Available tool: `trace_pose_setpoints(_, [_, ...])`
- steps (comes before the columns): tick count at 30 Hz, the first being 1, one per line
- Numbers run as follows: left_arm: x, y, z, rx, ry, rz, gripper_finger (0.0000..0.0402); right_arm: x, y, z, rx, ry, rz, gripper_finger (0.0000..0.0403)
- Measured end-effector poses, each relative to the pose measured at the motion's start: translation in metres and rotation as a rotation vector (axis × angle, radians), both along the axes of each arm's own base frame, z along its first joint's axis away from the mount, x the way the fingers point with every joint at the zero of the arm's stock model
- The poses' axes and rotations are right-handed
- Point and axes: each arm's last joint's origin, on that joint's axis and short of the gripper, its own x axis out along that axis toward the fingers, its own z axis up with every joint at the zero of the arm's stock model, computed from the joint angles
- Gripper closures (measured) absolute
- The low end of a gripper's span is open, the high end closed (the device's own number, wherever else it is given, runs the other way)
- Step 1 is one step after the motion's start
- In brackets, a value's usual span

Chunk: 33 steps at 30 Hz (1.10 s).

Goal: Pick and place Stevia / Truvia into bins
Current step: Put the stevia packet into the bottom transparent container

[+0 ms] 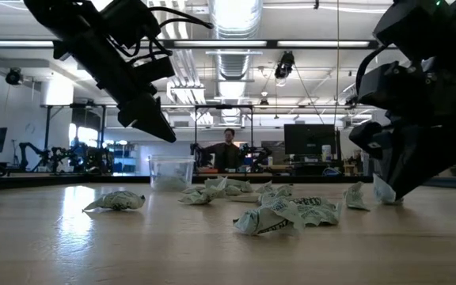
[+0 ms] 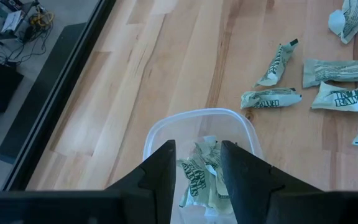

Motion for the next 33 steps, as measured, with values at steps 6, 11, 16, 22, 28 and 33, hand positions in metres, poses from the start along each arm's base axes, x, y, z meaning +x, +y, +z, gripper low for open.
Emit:
trace_pose_setpoints(6, [0.0, 0.0, 0.0, 0.0, 0.0, 0.0, 0.029, -0.001, 0.0, 0.004, -0.002, -0.013, 0.007, 0.0394])
trace_pose_setpoints(11, [0.0, 0.0, 0.0, 0.0, 0.0, 0.0, 0.029, -0.003, -0.001, 0.009, -0.001, -0.023, 0.006, 0.0394])
trace_pose_setpoints(16, [0.0, 0.0, 0.0, 0.0, -0.001, 0.0, 0.029, -0.007, 0.0, 0.022, 0.019, -0.067, 0.01, 0.0394])
trace_pose_setpoints(22, [0.0, 0.0, 0.0, 0.0, -0.001, 0.0, 0.029, -0.017, 0.011, 0.044, 0.059, -0.166, 0.07, 0.0394])
trace_pose_setpoints(28, [0.0, 0.0, 0.0, 0.0, -0.001, 0.0, 0.029, -0.033, 0.03, 0.063, 0.111, -0.252, 0.181, 0.0394])
trace_pose_setpoints(33, [0.0, 0.0, 0.0, 0.0, -0.001, 0.0, 0.029, -0.044, 0.049, 0.071, 0.157, -0.299, 0.277, 0.0394])
